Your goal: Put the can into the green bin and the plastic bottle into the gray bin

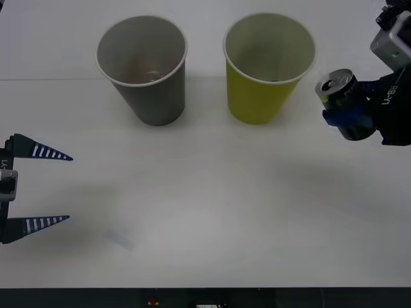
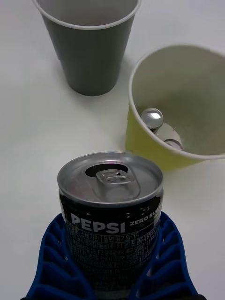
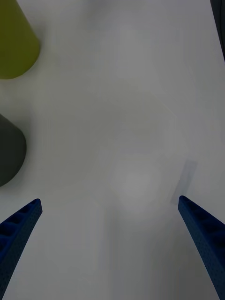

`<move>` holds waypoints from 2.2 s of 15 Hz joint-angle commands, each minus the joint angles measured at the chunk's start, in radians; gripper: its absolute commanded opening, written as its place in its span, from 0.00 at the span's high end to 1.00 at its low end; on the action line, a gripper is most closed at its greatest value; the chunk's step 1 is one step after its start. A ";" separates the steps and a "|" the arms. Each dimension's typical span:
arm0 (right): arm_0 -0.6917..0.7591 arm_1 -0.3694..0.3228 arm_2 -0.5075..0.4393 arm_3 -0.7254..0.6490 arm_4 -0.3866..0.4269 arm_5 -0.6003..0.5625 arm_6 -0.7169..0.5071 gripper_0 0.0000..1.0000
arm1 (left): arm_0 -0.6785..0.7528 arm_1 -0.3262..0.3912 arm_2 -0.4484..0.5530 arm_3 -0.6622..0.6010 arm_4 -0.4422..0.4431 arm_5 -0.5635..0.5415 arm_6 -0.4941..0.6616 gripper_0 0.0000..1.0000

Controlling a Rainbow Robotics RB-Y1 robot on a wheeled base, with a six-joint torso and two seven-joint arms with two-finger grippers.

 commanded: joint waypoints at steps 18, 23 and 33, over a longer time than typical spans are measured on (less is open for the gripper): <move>-0.652 0.259 0.284 0.709 0.437 0.000 -0.048 1.00 | 0.000 0.000 0.000 0.000 0.000 0.000 0.000 0.00; -0.750 0.327 0.290 0.877 0.546 0.000 0.000 1.00 | 0.000 0.000 0.000 0.000 0.000 0.000 0.000 0.00; -0.785 0.330 0.311 0.946 0.552 0.000 0.012 0.00 | 0.000 0.000 0.000 0.000 0.000 0.000 0.000 0.00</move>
